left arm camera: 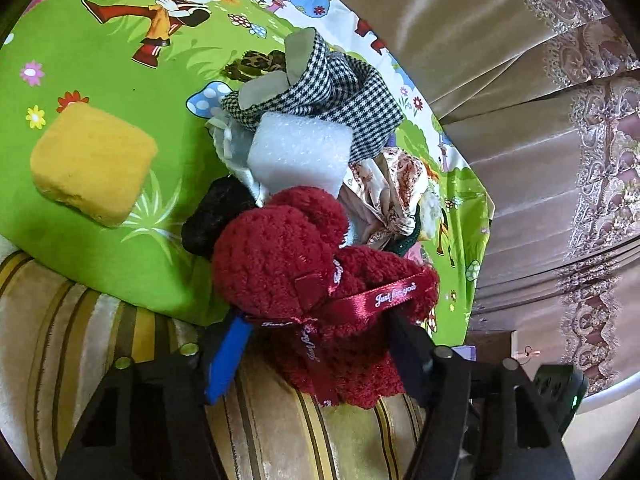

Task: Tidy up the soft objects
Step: 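Grasp the light-blue plush pig with the right gripper while the left gripper grasps the white foam block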

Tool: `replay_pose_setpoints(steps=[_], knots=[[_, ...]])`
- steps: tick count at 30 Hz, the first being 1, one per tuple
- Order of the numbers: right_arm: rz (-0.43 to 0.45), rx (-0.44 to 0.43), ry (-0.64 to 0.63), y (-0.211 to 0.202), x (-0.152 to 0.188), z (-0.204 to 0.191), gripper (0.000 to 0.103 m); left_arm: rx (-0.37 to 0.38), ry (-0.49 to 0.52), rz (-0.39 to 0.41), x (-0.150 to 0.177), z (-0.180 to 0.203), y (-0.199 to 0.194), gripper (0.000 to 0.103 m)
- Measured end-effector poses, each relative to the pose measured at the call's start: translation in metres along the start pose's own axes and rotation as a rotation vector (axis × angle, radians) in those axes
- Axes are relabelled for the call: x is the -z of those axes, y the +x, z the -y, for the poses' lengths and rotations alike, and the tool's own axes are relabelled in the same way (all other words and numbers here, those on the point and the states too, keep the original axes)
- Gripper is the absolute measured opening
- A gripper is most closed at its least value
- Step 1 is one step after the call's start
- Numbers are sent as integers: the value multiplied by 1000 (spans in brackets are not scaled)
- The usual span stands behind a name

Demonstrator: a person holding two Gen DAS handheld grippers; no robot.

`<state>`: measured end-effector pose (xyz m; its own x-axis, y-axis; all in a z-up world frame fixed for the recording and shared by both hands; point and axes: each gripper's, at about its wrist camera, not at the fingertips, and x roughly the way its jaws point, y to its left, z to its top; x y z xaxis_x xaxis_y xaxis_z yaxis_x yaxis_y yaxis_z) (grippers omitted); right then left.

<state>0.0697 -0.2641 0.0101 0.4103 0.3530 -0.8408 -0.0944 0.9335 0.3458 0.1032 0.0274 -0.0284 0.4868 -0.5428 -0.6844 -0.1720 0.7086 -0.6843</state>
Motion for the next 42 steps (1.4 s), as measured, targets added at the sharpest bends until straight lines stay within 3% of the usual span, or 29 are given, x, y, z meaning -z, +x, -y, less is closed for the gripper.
replay_pose_setpoints(steps=[7,17,24,30,33,38,42], knots=[[-61,-171,166,23,-23,2,103,29,0,17,2,-3,-1,64],[-121,-144,291,73,-58,-11,103,46,16,45,8,-4,-8,66],[-140,-85,213,87,-63,-21,62,84,-28,74,9,-11,-28,67],[-101,-118,220,75,-55,-6,37,39,-54,120,4,-21,-45,72],[-69,-119,185,66,-53,-7,26,23,-65,107,2,-23,-43,72],[-10,-105,106,44,-49,-7,21,4,-65,69,-2,-15,-33,74],[33,-104,74,24,-43,1,21,-11,-121,118,-16,-24,-44,74]])
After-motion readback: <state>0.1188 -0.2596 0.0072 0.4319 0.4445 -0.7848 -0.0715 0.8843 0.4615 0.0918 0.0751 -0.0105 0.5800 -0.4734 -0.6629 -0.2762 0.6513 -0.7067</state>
